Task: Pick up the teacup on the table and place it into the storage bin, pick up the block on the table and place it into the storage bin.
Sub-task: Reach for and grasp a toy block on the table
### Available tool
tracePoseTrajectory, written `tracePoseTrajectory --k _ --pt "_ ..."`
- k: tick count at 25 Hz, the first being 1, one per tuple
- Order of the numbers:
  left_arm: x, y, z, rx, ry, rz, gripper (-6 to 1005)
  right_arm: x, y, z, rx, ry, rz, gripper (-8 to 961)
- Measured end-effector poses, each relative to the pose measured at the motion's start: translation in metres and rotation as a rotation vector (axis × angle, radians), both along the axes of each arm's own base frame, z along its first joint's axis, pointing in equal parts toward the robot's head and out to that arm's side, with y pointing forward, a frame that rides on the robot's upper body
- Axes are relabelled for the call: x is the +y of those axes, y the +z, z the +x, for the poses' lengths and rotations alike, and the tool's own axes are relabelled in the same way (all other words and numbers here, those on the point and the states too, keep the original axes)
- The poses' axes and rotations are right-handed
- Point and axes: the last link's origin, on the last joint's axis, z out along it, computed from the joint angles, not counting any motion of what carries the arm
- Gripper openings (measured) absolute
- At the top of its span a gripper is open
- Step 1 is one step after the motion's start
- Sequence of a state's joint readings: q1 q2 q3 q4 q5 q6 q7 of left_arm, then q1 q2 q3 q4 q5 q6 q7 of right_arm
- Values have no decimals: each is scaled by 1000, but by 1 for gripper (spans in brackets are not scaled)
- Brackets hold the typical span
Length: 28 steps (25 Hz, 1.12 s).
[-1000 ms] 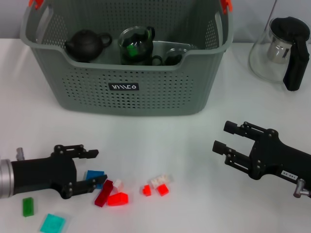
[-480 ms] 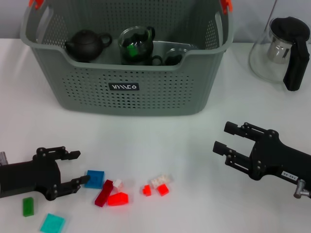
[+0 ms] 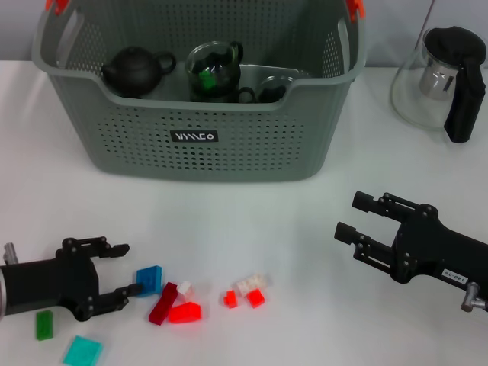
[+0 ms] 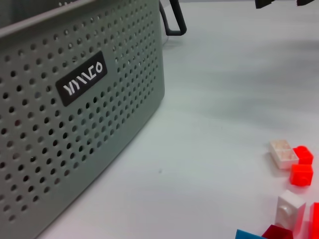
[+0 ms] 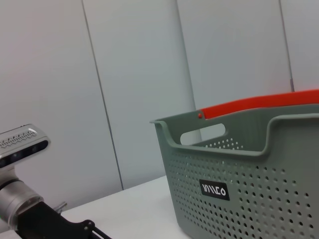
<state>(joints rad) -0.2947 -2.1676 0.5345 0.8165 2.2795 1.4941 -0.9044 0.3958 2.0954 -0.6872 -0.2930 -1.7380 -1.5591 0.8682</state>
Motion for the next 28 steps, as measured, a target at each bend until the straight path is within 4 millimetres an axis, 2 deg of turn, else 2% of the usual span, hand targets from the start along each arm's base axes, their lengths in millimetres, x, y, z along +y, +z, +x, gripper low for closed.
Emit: tracePoseTrajectory --k 6,13,20,28 --pt "-2 0 2 -17 -7 -8 623 0 0 0 -1 -1 0 638" --pt "-5 10 6 -69 -23 3 622 1 0 1 -6 -6 2 638" --pt "-9 2 5 -59 -25 -22 578 1 0 1 -6 -6 2 638" --pt "-12 1 0 -39 -5 -29 573 -1 -1 1 -3 -10 -3 638"
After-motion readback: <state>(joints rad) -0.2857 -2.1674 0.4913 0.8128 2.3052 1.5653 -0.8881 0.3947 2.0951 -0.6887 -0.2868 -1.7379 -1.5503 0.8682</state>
